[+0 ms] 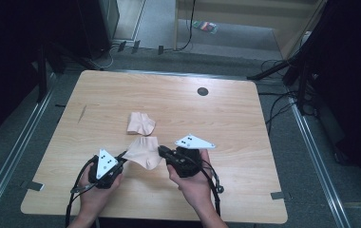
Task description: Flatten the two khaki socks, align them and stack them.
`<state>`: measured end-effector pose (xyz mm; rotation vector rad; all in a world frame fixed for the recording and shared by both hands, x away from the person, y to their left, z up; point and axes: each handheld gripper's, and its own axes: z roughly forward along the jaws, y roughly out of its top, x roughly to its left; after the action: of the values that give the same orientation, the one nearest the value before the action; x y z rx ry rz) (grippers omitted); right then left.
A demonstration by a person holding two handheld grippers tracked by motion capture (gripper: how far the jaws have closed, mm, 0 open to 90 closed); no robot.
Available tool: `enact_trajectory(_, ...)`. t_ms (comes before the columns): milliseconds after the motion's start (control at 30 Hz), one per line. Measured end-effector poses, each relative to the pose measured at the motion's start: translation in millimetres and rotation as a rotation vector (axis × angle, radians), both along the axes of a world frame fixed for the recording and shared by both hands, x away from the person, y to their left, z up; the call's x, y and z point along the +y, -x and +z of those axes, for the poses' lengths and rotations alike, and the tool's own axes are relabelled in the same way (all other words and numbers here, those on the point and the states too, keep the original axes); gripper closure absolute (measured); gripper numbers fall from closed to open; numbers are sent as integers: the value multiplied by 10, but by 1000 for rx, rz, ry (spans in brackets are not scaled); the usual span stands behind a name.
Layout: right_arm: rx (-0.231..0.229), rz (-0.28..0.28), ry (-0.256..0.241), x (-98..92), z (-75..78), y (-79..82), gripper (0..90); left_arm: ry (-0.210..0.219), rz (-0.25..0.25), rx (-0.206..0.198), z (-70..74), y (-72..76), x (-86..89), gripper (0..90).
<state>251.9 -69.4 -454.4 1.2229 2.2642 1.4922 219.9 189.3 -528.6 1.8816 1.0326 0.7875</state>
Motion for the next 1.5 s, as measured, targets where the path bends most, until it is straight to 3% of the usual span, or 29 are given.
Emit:
enact_trajectory(33, 0, 0, 0, 0, 0, 0, 883, 0, 0, 0, 0, 0, 0, 897)
enact_trajectory(67, 26, -12, 8, -43, -92, -19, 883, -23, -12, 11, -13, 5, -10, 897)
enact_trajectory(100, 69, -24, 46, -125, -306, -58, 883, -43, -37, 27, -38, 21, -42, 883)
enact_trajectory(133, 69, -24, 46, -125, -306, -58, 883, -60, -49, 27, -53, 31, -63, 883)
enact_trajectory(167, 99, -30, 73, -181, -450, -88, 883, -68, -92, 53, -86, 53, -115, 816)
enact_trajectory(200, 99, -30, 73, -181, -450, -88, 883, -68, -92, 53, -86, 53, -115, 770)
enact_trajectory(233, 103, -35, 96, -216, -519, -107, 883, -33, -140, 75, -100, 55, -117, 770)
enact_trajectory(267, 130, -26, 97, -296, -630, -156, 881, 3, -187, 88, -108, 56, -98, 684)
enact_trajectory(333, 130, -26, 106, -333, -671, -182, 881, 21, -216, 99, -107, 50, -73, 647)
enact_trajectory(367, 108, -46, 163, -385, -727, -236, 879, 59, -251, 111, -101, 37, -28, 576)
enact_trajectory(400, 108, -46, 163, -385, -727, -236, 879, 59, -251, 111, -101, 37, -28, 532)
enact_trajectory(467, 109, -51, 178, -428, -750, -283, 858, 106, -297, 126, -89, 18, 33, 498)
enact_trajectory(500, 76, -71, 210, -441, -754, -291, 818, 131, -316, 126, -79, 10, 68, 474)
enact_trajectory(533, 36, -112, 208, -478, -744, -305, 637, 149, -322, 125, -73, 1, 87, 440)
enact_trajectory(600, 31, -134, 204, -505, -731, -307, 635, 197, -304, 127, -64, -39, 133, 437)
enact_trajectory(633, 36, -153, 187, -549, -699, -287, 621, 219, -229, 145, -79, -110, 148, 454)
enact_trajectory(800, 59, -176, 188, -567, -725, -220, 589, 211, -161, 171, -116, -220, 84, 557)
enact_trajectory(833, 67, -178, 219, -535, -785, -220, 570, 195, -151, 200, -140, -286, 12, 560)
enact_trajectory(1000, 77, -187, 251, -463, -892, -241, 562, 173, -104, 259, -204, -374, -82, 553)
enact_trajectory(1100, 57, -171, 273, -402, -905, -216, 630, 136, -101, 271, -230, -381, -127, 598)
enact_trajectory(1133, 35, -159, 295, -371, -911, -192, 747, 114, -114, 270, -228, -377, -140, 695)
enact_trajectory(1167, 35, -153, 296, -365, -908, -183, 802, 110, -119, 269, -231, -371, -150, 776)
enact_trajectory(1233, 40, -146, 280, -367, -890, -174, 841, 98, -138, 269, -220, -347, -148, 875)
enact_trajectory(1500, 43, -141, 231, -467, -769, -119, 863, 159, -137, 245, -76, -214, 34, 895)
